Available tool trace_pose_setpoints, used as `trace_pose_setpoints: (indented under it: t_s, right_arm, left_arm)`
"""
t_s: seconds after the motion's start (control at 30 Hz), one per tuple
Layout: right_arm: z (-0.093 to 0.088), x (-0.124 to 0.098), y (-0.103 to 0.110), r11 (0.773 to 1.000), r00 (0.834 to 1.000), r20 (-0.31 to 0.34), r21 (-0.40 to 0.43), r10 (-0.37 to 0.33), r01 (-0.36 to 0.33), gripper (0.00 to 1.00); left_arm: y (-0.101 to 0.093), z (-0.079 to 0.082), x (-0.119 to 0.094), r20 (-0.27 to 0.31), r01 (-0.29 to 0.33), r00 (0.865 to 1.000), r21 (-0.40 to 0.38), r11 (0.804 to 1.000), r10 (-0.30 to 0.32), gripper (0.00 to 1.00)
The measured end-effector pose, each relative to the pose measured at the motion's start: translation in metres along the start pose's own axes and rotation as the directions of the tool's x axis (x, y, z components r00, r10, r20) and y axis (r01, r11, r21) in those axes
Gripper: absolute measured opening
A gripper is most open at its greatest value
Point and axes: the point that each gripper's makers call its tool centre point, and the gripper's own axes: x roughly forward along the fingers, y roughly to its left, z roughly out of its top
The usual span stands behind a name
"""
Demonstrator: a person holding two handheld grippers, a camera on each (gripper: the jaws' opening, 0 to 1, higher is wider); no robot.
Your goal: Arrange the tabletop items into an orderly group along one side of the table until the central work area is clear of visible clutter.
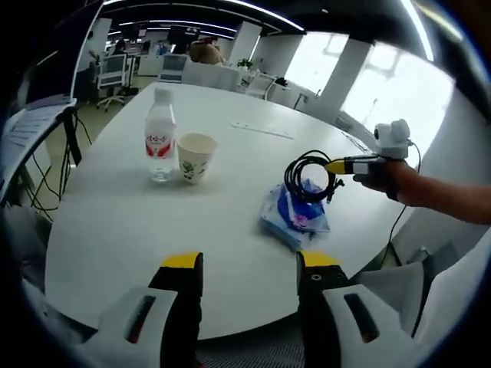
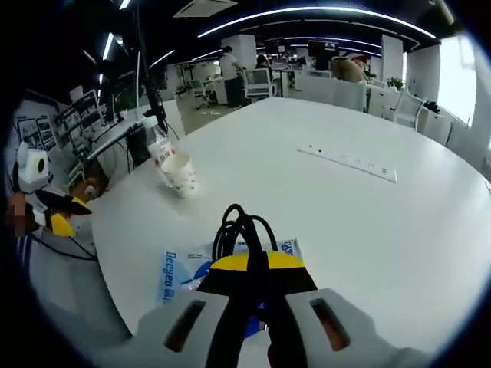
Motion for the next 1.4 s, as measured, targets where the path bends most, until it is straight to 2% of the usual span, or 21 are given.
trace_pose_setpoints:
  t_s: [0.3, 0.47, 0.6, 0.73, 0.93, 1.13, 1.4]
  right_arm:
    - [0.020, -0.030, 0.004, 1.000, 0.996, 0.086, 0.004, -0.006, 0.005, 0.02]
    - [0.033, -0.052, -0.005, 0.998, 0.988, 0.149, 0.047, -0.039, 0.032, 0.02]
    - [0.033, -0.072, -0.016, 0.994, 0.982, 0.172, 0.084, -0.079, 0.065, 0.02]
    - [0.023, -0.087, -0.030, 0.988, 0.979, 0.168, 0.118, -0.118, 0.099, 0.02]
    - [-0.012, -0.101, -0.051, 0.971, 0.977, 0.119, 0.184, -0.178, 0.155, 0.02]
    - [-0.044, -0.105, -0.056, 0.955, 0.978, 0.067, 0.240, -0.198, 0.177, 0.02]
    - [-0.070, -0.105, -0.057, 0.934, 0.977, 0.036, 0.304, -0.209, 0.188, 0.02]
  left_arm:
    - [-0.007, -0.001, 0.006, -0.007, 0.017, 1.000, 0.007, 1.000, -0.017, 0.48]
    - [-0.012, -0.001, 0.010, -0.009, 0.027, 1.000, 0.009, 1.000, -0.027, 0.48]
    - [-0.015, -0.002, 0.012, -0.013, 0.036, 0.999, 0.010, 0.999, -0.036, 0.48]
    - [-0.017, -0.003, 0.015, -0.021, 0.044, 0.999, 0.016, 0.999, -0.044, 0.48]
    - [-0.019, 0.001, 0.020, -0.031, 0.054, 0.998, 0.027, 0.998, -0.054, 0.48]
    - [-0.020, 0.006, 0.026, -0.033, 0.060, 0.998, 0.033, 0.998, -0.058, 0.48]
    - [-0.019, 0.009, 0.029, -0.034, 0.060, 0.998, 0.032, 0.998, -0.059, 0.48]
